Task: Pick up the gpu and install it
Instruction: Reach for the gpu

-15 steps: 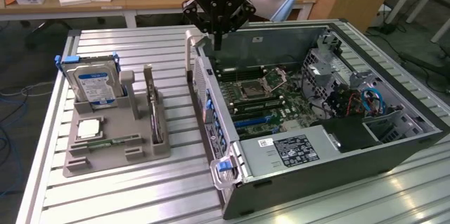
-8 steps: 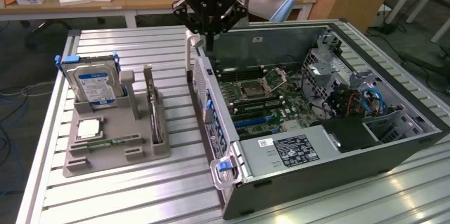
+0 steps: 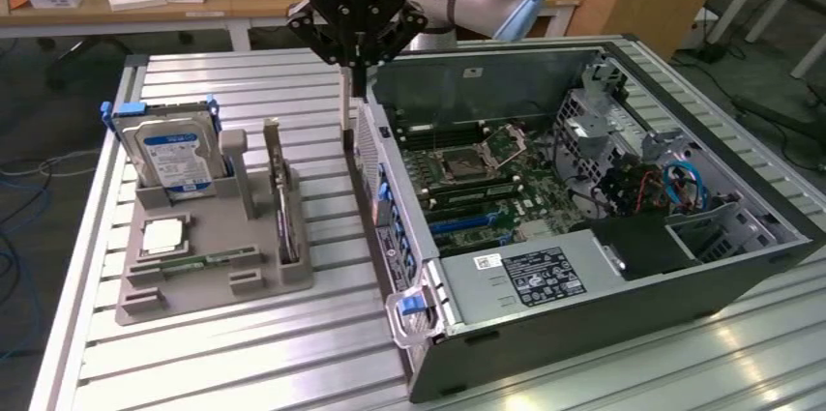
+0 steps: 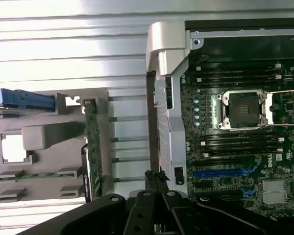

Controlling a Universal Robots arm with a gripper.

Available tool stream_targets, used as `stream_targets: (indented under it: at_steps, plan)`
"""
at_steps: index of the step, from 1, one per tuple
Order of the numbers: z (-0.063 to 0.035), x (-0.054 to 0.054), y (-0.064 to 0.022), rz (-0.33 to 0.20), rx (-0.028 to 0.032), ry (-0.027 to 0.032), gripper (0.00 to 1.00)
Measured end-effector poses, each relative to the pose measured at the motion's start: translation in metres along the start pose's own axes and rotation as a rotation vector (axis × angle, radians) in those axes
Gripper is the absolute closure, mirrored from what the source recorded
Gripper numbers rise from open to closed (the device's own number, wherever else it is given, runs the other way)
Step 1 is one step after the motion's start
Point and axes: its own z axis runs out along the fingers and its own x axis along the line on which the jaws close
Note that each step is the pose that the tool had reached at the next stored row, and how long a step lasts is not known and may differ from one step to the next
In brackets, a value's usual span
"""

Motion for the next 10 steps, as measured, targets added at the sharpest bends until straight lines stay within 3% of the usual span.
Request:
stream_targets:
  at_steps: [10]
  plan:
    - [0.0003, 0.035, -0.0027, 0.0, 0.0, 0.0001, 0.9]
